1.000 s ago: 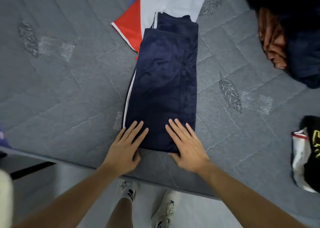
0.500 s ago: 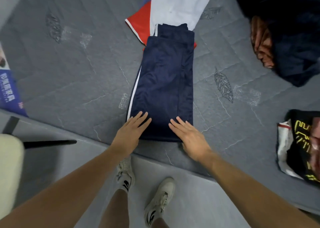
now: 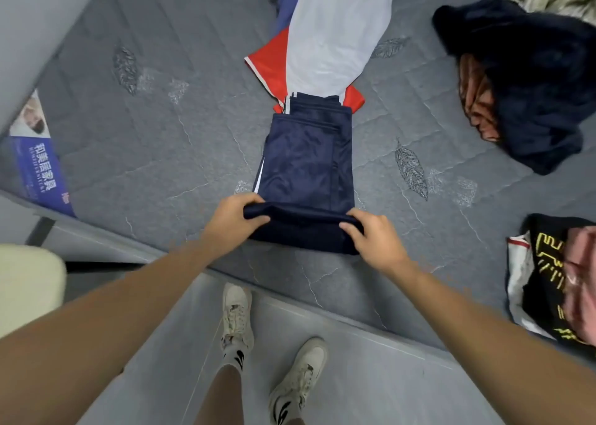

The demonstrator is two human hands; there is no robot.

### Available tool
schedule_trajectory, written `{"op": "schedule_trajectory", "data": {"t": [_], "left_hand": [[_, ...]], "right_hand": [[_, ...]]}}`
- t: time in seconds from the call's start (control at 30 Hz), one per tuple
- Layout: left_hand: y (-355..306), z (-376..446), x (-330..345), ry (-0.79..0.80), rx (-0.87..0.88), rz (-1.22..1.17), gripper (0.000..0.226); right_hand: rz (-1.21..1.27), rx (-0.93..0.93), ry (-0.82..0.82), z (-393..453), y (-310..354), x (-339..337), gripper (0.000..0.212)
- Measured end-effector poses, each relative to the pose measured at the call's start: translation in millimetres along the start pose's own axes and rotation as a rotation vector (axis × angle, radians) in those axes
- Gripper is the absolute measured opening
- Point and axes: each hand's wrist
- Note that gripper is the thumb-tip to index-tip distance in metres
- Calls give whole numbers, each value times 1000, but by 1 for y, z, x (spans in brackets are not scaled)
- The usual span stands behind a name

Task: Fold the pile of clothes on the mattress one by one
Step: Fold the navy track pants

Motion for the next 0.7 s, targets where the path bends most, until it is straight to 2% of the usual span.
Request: {"op": "schedule_trajectory", "data": {"t": [0.13,0.4,0.5,0.57,0.6,0.67,0.7], "left_hand": [[-28,64,-18,-83,9,-111,21],[-52,201,-20,-289,10,-159,26],[-35,205,-7,-297,-138,-273,58],[-10,194,-1,-249,-245,-377,78],[6,189,1,-248,-272,-377,85],[31,184,4,-216,-311,-289,84],[31,183,5,-183,-321,-265,74]], "right_hand": [[43,31,-148,60,9,-35,20],[13,134,-278,196,11,-60,22],[159,310,-337,208,4,-41,43],[280,511,-315,197,-5,-25,67],[349,608,-282,189,-9,-17,70],[509,725,-204,174,-15,0,50],[551,722,-179,170,-16,7,36]]}}
Point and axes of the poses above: each hand's wrist, its own z-axis towards the middle knuckle, its own x-axis out of the palm, y = z × x, and after that the axes turned 9 degrees about -z, right-handed
